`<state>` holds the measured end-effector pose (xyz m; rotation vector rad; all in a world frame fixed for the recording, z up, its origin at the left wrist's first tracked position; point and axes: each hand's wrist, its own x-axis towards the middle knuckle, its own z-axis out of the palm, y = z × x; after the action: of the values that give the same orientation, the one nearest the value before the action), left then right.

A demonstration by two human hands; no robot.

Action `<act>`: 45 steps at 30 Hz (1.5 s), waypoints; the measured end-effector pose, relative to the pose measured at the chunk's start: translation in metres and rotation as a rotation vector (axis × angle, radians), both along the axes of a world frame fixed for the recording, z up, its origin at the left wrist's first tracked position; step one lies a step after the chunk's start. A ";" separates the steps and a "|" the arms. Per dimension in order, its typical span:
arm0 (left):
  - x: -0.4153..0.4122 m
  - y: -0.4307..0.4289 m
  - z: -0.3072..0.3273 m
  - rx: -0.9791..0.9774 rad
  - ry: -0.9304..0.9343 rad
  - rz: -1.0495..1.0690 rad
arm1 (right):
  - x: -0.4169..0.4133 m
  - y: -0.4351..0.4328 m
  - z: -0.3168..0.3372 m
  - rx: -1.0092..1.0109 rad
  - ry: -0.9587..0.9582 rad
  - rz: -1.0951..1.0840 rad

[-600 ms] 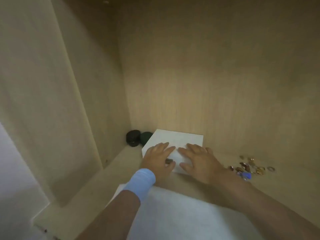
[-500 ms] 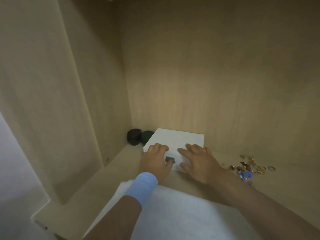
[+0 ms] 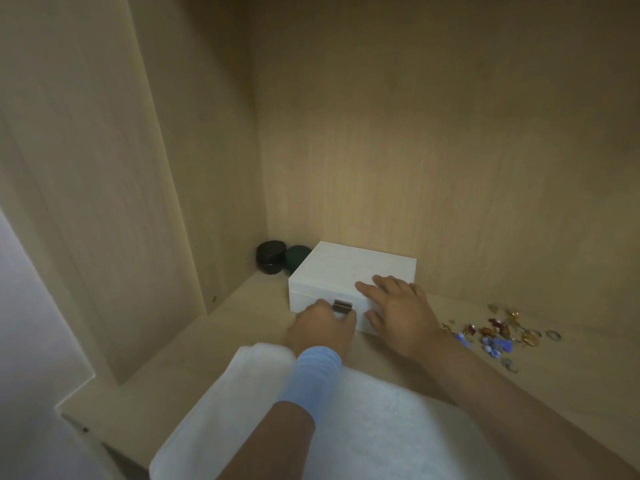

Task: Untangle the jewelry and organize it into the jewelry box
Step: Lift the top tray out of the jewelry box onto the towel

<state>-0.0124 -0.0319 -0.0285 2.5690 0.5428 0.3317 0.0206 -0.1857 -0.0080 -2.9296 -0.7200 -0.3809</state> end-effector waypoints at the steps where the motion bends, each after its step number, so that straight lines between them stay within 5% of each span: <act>1: 0.001 -0.002 0.002 0.022 -0.010 0.002 | 0.001 -0.001 -0.001 0.005 -0.002 -0.001; 7: 0.006 -0.005 0.007 0.155 -0.051 -0.027 | 0.008 -0.004 0.000 0.058 0.017 0.003; 14: 0.007 -0.007 0.009 0.079 -0.058 -0.015 | 0.022 -0.012 0.004 0.128 0.136 0.011; 21: -0.001 -0.012 0.003 0.101 -0.081 0.011 | 0.005 -0.017 0.011 0.105 -0.022 0.048; 28: -0.014 0.002 0.016 0.176 -0.151 -0.031 | 0.020 -0.030 0.053 0.318 -0.265 0.057; 33: 0.019 0.030 0.058 -0.327 -0.487 -0.083 | 0.026 -0.035 0.056 0.575 -0.235 0.019; 40: 0.050 0.024 0.081 -0.699 -0.500 -0.252 | 0.024 -0.043 0.039 0.916 -0.223 -0.024; 45: 0.045 0.022 0.086 -0.827 -0.475 -0.223 | 0.016 -0.032 0.031 1.023 -0.005 -0.038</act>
<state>0.0323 -0.0098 0.0571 1.6527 0.1523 0.4923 0.0362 -0.2178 0.0225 -1.9691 -0.3065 -0.5481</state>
